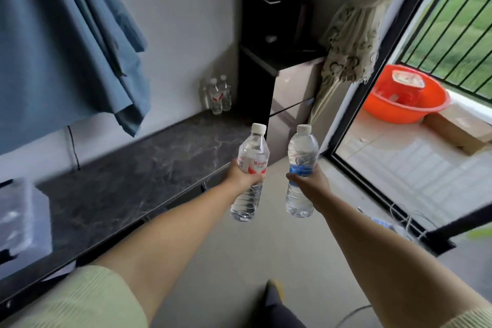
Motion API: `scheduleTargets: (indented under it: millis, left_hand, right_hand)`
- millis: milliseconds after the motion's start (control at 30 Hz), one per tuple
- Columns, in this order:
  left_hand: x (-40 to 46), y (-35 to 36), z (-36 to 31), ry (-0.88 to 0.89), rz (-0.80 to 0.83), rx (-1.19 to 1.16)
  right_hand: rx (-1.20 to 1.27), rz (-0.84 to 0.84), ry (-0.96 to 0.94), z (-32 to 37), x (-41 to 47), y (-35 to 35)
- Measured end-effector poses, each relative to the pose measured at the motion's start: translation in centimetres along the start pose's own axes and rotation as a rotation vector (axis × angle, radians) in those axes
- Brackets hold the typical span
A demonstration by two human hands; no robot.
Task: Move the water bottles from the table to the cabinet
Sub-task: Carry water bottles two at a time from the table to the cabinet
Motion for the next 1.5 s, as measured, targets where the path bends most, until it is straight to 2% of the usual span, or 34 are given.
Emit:
scheduleTargets:
  millis: [167, 367, 600, 733, 867, 1133, 1367, 1500]
  left_hand:
    - [8.2, 0.0, -1.8, -0.067, -0.045, -0.030]
    - [18.2, -0.6, -4.6, -0.137, -0.143, -0.113]
    - [26.1, -2.3, -4.0, -0.245, -0.258, -0.090]
    - [31.4, -4.2, -3.6, -0.280, -0.268, -0.059]
    - [38.2, -7.4, -3.9, -0.285, -0.272, -0.043]
    - [51.8, -14.5, -2.4, -0.299, -0.211, -0.061]
    - [59.4, -17.2, 2.5, -0.370, -0.359, -0.213]
    - [63.9, -17.1, 5.6, -0.375, -0.367, -0.290]
  right_hand:
    - [-0.052, 0.057, -0.066, 2.6, 9.7, 1.4]
    - [-0.112, 0.154, -0.014, 5.4, 21.5, 3.1]
    - [-0.201, 0.297, -0.023, 8.2, 30.0, 8.0]
    - [-0.267, 0.348, -0.045, 9.5, 34.4, 11.9]
    - [-0.285, 0.359, -0.001, 11.3, 39.8, 16.0]
    - [-0.281, 0.265, 0.145, 13.7, 49.8, 24.8]
    - [-0.201, 0.215, 0.209, 11.5, 55.8, 30.7]
    - [-0.153, 0.200, 0.223, 8.7, 59.7, 33.4]
Point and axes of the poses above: each hand's wrist, its own x-axis towards the middle knuckle, its own y-axis out of the palm, z = x × y, the point moved 4 cm from there along x, towards the middle knuckle, and after that the axes turned 2 degrees about -x, right-handed, at the moved point
